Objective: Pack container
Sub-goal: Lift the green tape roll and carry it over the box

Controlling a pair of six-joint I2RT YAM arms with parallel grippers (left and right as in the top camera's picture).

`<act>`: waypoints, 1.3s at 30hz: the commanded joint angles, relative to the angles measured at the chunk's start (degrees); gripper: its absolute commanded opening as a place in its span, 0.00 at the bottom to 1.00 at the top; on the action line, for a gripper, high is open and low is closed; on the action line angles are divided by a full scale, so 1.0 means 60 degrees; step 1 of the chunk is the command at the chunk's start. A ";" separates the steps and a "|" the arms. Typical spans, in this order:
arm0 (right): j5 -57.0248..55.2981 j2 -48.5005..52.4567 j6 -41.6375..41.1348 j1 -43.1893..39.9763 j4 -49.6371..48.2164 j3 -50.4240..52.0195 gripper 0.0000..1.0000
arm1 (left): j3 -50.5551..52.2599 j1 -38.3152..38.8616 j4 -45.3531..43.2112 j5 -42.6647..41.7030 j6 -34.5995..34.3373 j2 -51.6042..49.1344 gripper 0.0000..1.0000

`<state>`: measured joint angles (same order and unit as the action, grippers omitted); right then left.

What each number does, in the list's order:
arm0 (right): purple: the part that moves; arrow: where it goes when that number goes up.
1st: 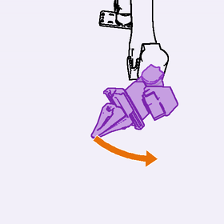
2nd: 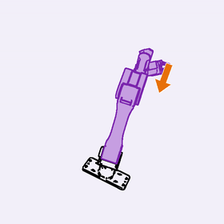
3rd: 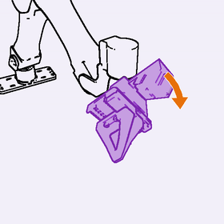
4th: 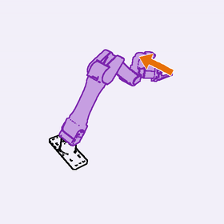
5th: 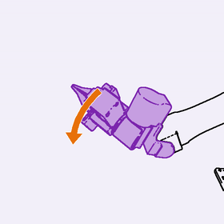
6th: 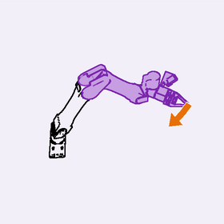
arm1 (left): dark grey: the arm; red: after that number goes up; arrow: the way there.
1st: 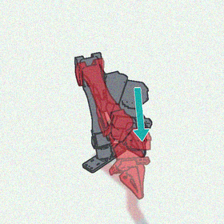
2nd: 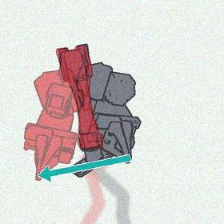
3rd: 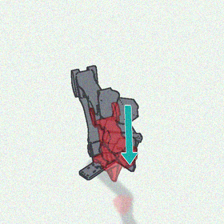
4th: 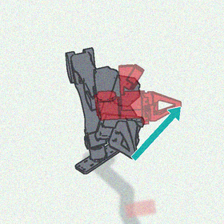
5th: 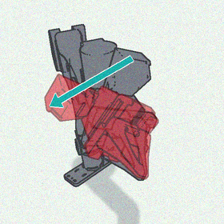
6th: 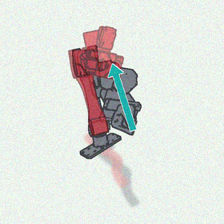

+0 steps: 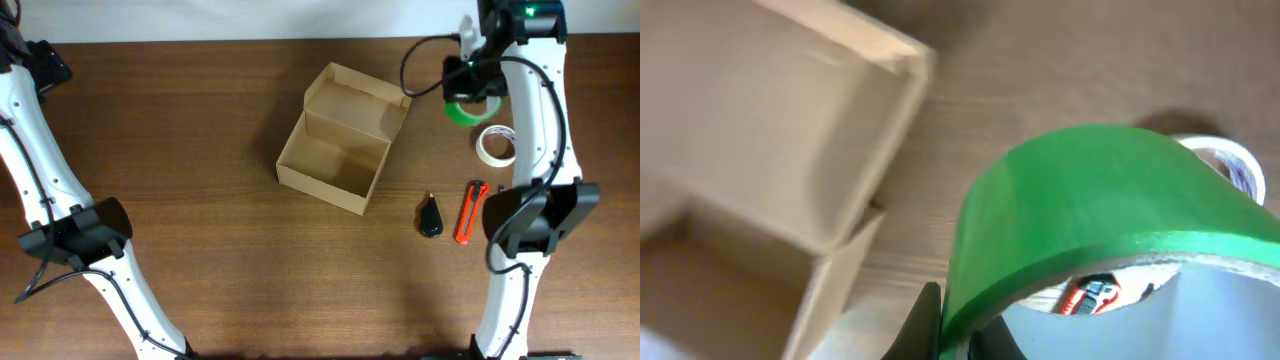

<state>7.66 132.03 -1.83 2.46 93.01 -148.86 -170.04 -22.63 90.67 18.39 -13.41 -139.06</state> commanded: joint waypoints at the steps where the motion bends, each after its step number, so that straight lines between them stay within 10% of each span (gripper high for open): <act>1: 0.0168 -0.0087 0.0171 0.0718 0.0266 -0.0976 0.04 | 0.0077 -0.0007 0.0018 -0.0040 0.0040 0.0186 1.00; 39: -0.0087 0.0528 0.0729 0.5333 -0.1716 0.1472 0.04 | 0.0077 -0.0007 0.0018 -0.0040 0.0040 0.0186 1.00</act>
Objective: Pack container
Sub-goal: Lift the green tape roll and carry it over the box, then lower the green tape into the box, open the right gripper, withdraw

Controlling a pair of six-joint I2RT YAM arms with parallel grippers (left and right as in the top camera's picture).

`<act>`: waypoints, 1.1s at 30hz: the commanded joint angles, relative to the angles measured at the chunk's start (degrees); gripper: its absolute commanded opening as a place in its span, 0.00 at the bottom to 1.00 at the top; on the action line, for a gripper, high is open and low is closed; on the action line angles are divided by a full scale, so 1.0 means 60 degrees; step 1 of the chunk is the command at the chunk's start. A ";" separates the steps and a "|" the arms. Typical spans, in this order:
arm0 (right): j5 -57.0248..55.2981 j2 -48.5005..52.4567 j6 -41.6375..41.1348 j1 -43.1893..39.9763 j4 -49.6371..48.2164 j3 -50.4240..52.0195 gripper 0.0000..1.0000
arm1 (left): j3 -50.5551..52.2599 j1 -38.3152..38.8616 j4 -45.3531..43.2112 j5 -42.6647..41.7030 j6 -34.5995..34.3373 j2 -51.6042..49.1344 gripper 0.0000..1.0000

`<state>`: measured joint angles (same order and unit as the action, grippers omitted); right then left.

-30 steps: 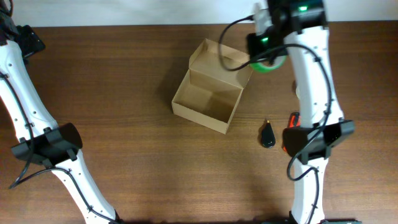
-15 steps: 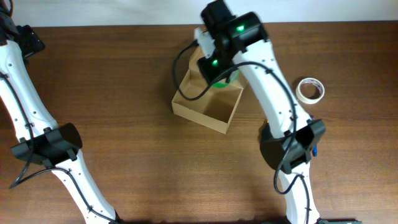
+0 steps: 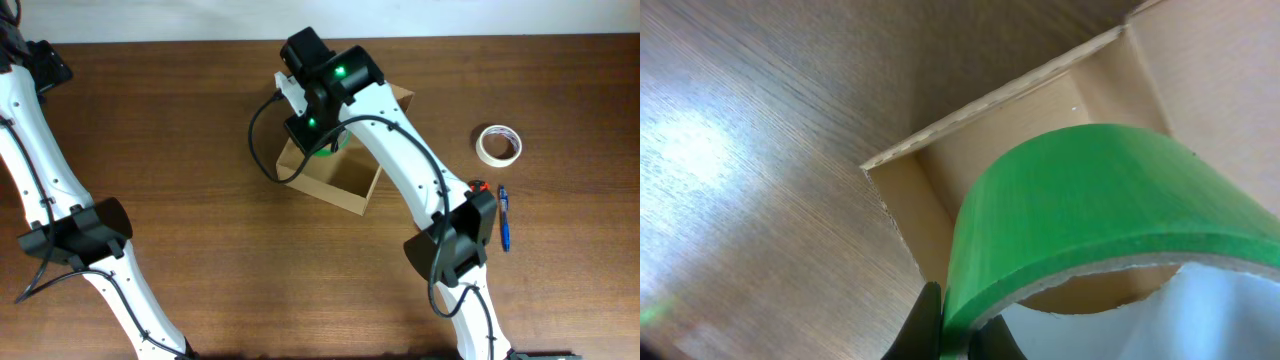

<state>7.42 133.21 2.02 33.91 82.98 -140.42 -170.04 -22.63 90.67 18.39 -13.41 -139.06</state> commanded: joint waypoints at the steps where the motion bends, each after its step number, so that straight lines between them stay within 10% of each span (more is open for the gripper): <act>1: -0.0047 0.0390 0.0091 0.0113 -0.0029 0.0066 0.04 | 0.0077 -0.0007 0.0015 -0.0040 0.0040 0.0186 1.00; 33: -0.0055 0.2419 0.0091 -0.0160 -0.0433 0.0066 0.13 | 0.0077 -0.0007 0.0018 -0.0040 0.0040 0.0186 1.00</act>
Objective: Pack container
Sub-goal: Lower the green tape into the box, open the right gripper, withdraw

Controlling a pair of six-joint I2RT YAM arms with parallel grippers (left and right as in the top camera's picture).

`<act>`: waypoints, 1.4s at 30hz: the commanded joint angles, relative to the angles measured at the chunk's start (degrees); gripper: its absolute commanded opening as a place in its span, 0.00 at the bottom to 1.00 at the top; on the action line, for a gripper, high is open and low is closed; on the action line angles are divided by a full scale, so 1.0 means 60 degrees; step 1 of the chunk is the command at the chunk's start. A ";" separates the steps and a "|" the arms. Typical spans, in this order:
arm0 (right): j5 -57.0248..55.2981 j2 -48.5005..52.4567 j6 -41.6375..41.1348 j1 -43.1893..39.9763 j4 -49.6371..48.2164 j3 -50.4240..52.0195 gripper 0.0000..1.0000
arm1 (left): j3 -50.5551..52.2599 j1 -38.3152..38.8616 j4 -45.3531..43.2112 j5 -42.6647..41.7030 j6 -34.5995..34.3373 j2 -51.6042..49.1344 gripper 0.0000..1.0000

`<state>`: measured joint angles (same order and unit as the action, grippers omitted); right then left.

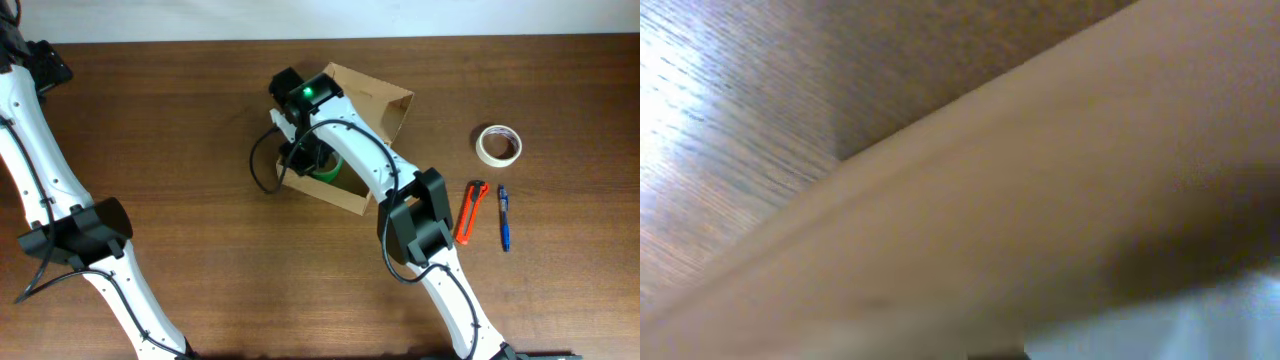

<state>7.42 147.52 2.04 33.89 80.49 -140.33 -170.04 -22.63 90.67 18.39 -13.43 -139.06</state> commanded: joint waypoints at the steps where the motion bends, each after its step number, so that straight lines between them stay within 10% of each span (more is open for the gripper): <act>1: -0.0055 0.0033 0.0091 -0.0175 0.0011 0.0051 0.17 | 0.0077 -0.0007 0.0015 -0.0040 0.0044 0.0186 1.00; 24: -0.0091 -0.2109 0.0605 -0.0969 0.0892 -0.0867 0.43 | 0.0077 -0.0007 0.0018 -0.0040 0.0044 0.0186 1.00; 42: -0.0641 -0.4543 0.0506 -0.6918 0.0900 -0.0033 0.53 | 0.0077 -0.0007 0.0015 -0.0040 0.0044 0.0186 1.00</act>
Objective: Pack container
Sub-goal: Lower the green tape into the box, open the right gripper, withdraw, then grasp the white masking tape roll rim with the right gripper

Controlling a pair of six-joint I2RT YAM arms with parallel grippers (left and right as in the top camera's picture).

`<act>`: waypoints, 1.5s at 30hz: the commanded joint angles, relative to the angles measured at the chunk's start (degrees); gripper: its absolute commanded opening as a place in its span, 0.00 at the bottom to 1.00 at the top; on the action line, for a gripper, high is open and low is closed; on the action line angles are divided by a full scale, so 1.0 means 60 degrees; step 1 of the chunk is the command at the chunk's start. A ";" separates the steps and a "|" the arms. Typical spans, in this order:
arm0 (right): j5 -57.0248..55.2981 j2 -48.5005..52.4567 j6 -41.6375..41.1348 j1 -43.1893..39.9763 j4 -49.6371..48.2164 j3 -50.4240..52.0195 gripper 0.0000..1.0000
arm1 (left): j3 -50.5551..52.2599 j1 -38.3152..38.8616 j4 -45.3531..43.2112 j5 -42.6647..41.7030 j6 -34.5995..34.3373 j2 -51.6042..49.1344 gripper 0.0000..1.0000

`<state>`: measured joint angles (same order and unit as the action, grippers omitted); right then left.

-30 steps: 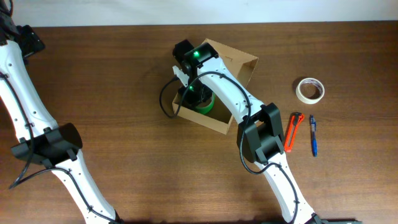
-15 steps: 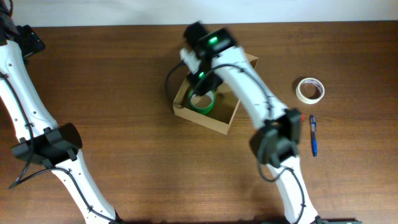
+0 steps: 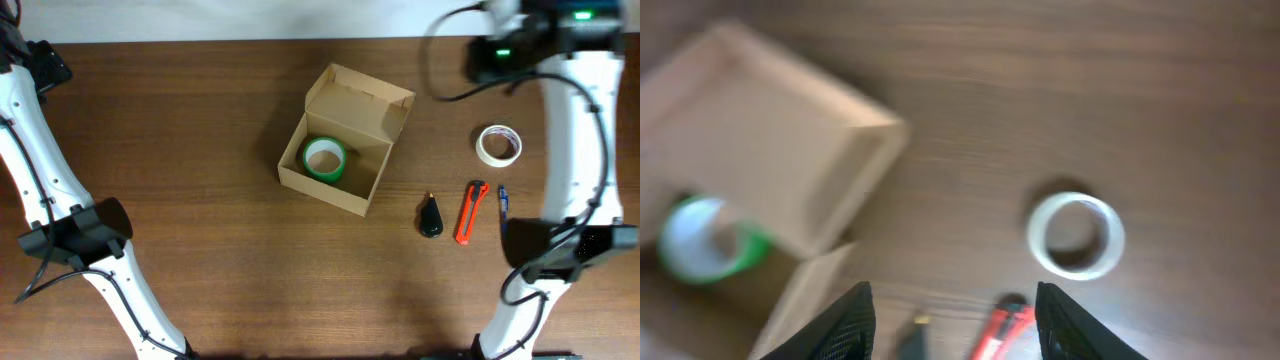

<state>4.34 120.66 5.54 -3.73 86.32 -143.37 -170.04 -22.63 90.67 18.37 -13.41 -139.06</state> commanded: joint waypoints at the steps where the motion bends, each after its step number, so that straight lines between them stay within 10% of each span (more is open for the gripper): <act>1: -0.0127 -0.0066 -0.0076 -0.0940 -0.0175 0.0747 0.55 | 0.0077 -0.0007 0.0015 -0.0036 0.0040 0.0186 1.00; 13: -0.0036 -0.0007 -0.0506 -0.1854 -0.2368 0.4681 0.69 | 0.0077 -0.0007 0.0015 -0.0036 0.0040 0.0186 1.00; 34: -0.0408 0.2565 -0.0466 -0.1067 -0.3016 0.4914 0.61 | 0.0077 -0.0007 0.0015 -0.0036 0.0040 0.0186 1.00; 41: -0.0331 0.2816 -0.0474 -0.1140 -0.3002 0.4914 0.29 | 0.0077 -0.0007 0.0018 -0.0036 0.0040 0.0186 1.00; 45: -0.0295 0.3042 -0.0506 -0.1122 -0.2965 0.4914 0.27 | 0.0077 -0.0007 0.0018 -0.0036 0.0040 0.0186 1.00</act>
<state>2.61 137.10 2.81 -10.46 68.47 -114.19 -170.04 -22.63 90.67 18.39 -13.41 -139.06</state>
